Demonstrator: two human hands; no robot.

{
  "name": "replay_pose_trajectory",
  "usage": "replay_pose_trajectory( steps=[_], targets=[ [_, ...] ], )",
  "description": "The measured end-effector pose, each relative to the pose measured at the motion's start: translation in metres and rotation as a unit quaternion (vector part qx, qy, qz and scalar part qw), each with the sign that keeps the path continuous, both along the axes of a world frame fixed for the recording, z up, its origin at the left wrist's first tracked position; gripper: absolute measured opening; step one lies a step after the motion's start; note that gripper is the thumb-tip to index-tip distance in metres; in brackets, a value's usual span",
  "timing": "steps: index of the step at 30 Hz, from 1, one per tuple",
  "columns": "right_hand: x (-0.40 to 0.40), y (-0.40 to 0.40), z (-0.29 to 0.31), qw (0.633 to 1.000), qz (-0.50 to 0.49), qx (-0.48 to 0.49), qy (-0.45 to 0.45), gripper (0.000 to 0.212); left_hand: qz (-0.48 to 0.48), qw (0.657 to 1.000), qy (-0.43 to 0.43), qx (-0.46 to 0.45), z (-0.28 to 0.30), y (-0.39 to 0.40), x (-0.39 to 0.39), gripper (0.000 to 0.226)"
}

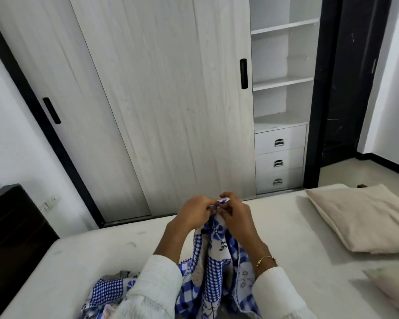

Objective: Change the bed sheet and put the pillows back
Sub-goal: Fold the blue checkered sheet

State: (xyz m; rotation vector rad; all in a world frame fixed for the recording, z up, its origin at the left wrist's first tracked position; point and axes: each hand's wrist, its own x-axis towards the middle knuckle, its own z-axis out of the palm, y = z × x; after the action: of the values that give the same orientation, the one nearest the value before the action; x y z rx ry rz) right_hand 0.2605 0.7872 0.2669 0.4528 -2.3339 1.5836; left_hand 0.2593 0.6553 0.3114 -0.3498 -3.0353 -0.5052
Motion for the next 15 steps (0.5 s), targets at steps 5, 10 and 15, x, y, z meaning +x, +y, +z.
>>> replay_pose_trajectory(
  steps=[5,10,15],
  targets=[
    [0.006,0.01,-0.005,0.999,-0.022,-0.01,0.032,0.026,-0.032,0.997,-0.052,0.042,0.009,0.006,0.0,0.024],
    [0.007,0.016,-0.011,0.991,-0.065,-0.012,0.113,0.014,-0.038,0.996,-0.054,0.066,0.014,0.009,-0.003,0.018],
    [0.002,0.012,-0.034,0.986,-0.11,0.025,0.123,0.013,-0.023,0.993,0.086,0.074,0.031,0.013,-0.004,0.017]
  ],
)
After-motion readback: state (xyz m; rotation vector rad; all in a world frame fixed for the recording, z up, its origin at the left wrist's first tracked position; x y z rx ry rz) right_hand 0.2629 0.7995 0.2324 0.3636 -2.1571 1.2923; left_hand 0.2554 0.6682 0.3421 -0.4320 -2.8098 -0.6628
